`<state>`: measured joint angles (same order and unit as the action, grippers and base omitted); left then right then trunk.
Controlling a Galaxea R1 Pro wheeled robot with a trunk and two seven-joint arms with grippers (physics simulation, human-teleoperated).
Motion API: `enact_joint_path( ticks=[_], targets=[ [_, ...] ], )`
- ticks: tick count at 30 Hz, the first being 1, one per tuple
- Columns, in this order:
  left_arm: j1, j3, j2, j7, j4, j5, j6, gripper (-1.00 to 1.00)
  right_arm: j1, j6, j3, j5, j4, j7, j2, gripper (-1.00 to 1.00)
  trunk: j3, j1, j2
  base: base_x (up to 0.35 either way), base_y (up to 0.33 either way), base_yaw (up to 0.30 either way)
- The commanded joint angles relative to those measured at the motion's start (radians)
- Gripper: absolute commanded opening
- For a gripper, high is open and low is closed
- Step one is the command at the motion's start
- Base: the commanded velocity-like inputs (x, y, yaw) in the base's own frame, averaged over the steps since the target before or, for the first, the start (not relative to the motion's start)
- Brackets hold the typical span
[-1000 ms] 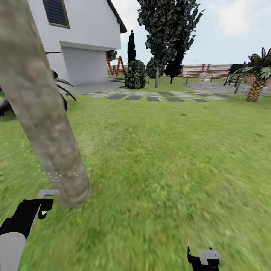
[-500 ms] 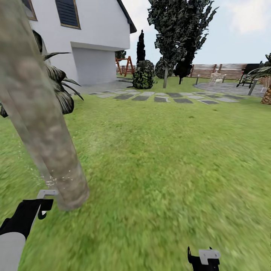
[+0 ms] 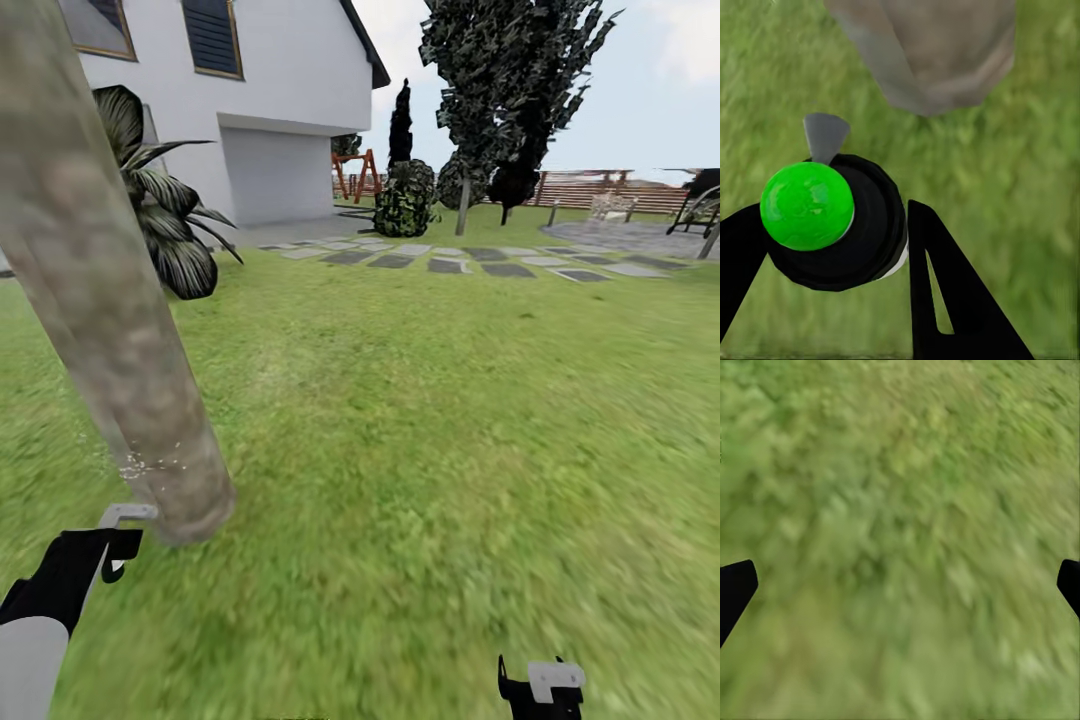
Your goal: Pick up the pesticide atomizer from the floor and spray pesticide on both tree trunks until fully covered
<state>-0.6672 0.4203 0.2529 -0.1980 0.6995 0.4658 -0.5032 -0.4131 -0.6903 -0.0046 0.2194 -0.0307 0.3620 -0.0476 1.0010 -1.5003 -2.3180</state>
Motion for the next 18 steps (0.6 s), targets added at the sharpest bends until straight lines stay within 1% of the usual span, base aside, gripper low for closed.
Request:
enact_joint_path(
  ticks=[1,8,11,14,15,16,18],
  targets=[
    [0.000,0.000,-0.001,0.000,0.000,0.000,0.000,-1.00,0.000,0.000,0.000,0.000,0.000,0.000,0.000,1.00,0.000,0.000,0.000,0.000,-0.274,0.278],
    [0.000,0.000,-0.002,0.000,0.000,0.001,0.000,-1.00,0.000,0.000,0.000,0.000,0.000,0.000,0.000,1.00,0.000,0.000,0.000,0.000,-0.274,0.278],
    [0.000,0.000,-0.003,0.000,0.000,0.001,0.000,-1.00,0.000,0.000,0.000,0.000,0.000,0.000,0.000,1.00,0.000,0.000,0.000,0.060,-0.274,0.278],
    [0.000,0.000,-0.015,0.001,0.000,0.002,0.001,-1.00,0.000,0.000,0.000,0.000,0.000,0.000,0.000,1.00,0.000,0.000,0.000,0.111,-0.271,0.278],
    [0.000,0.000,-0.018,0.008,0.000,0.002,0.001,-1.00,0.000,0.000,0.000,0.000,0.000,0.000,0.000,1.00,0.000,0.000,0.000,0.161,-0.252,0.274],
    [0.000,0.000,-0.020,0.029,0.000,0.001,0.002,-1.00,0.000,0.000,0.000,0.000,0.000,0.000,0.000,1.00,0.000,0.000,0.000,0.197,-0.226,0.159],
    [0.000,0.000,-0.021,0.060,0.000,-0.003,0.003,-1.00,0.000,0.000,0.000,0.000,0.000,0.000,0.000,1.00,0.000,0.000,0.000,0.218,-0.208,0.077]
  ],
)
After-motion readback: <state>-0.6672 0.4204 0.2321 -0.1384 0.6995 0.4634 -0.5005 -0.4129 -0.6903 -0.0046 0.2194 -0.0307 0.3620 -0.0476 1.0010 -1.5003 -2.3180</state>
